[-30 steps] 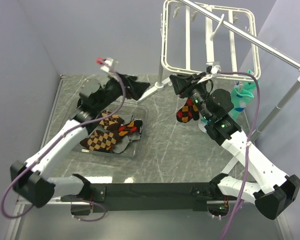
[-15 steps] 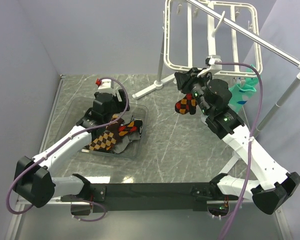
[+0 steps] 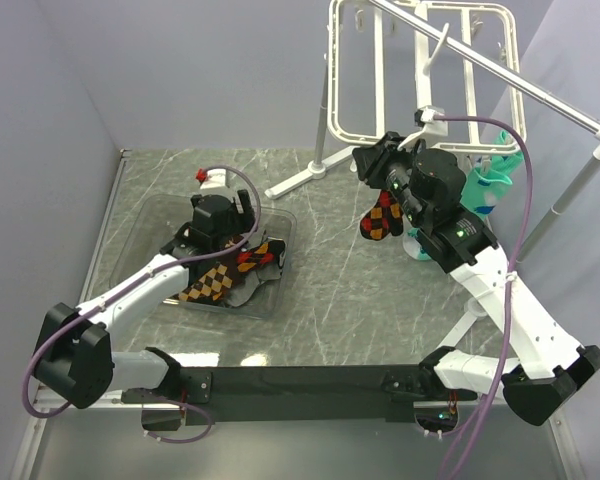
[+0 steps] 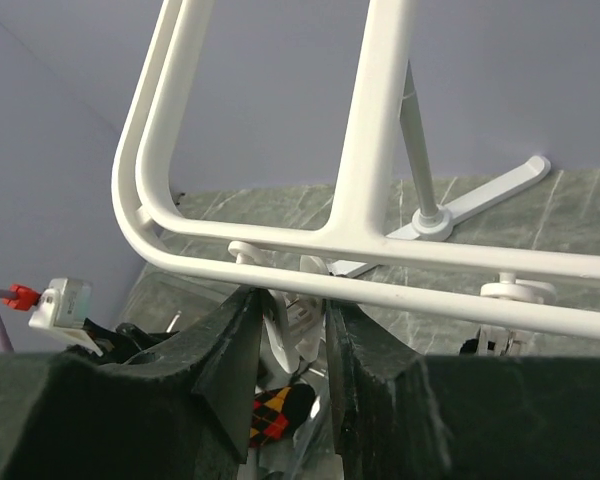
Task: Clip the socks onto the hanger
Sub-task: Open the clamp at the hanger.
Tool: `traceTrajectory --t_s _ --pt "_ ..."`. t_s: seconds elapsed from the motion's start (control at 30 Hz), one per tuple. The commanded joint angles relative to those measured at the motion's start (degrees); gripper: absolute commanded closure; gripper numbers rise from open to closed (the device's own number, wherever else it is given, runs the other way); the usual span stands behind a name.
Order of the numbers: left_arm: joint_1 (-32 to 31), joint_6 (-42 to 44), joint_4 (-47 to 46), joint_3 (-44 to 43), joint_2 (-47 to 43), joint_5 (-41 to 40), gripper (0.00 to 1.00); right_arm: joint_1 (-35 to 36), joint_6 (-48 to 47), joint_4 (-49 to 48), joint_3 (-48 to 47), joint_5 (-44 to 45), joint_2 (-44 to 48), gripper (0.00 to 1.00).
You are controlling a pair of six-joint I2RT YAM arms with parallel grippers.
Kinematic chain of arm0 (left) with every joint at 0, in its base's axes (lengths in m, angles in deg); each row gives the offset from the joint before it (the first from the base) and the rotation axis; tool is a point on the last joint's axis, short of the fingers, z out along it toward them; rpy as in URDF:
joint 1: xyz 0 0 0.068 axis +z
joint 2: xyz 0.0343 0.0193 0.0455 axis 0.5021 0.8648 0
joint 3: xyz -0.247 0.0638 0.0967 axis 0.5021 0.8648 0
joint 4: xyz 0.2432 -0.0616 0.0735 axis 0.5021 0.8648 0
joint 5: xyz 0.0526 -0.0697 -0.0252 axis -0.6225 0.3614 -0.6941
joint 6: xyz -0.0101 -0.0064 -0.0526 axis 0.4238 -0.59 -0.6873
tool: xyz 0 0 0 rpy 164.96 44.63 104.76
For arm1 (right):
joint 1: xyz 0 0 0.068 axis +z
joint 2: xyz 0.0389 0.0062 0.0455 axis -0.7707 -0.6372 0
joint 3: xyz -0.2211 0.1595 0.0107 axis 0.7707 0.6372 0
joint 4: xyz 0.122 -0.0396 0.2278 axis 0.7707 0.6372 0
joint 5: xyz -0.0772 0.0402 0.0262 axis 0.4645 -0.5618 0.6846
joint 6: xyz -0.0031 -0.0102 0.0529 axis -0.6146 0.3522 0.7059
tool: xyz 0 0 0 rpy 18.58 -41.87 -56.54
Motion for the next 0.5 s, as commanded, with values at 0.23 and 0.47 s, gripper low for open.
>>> traceTrajectory --t_s 0.23,0.47 --pt "-2.9 2.08 -14.96 -0.35 -6.72 36.89 0.18 -0.28 1.87 -2.81 -1.07 -5.54 2.56 1.0" --pt "-5.73 -2.31 -25.76 -4.39 -5.59 48.78 0.17 -0.37 -1.83 -14.58 7.54 -15.38 6.69 1.0"
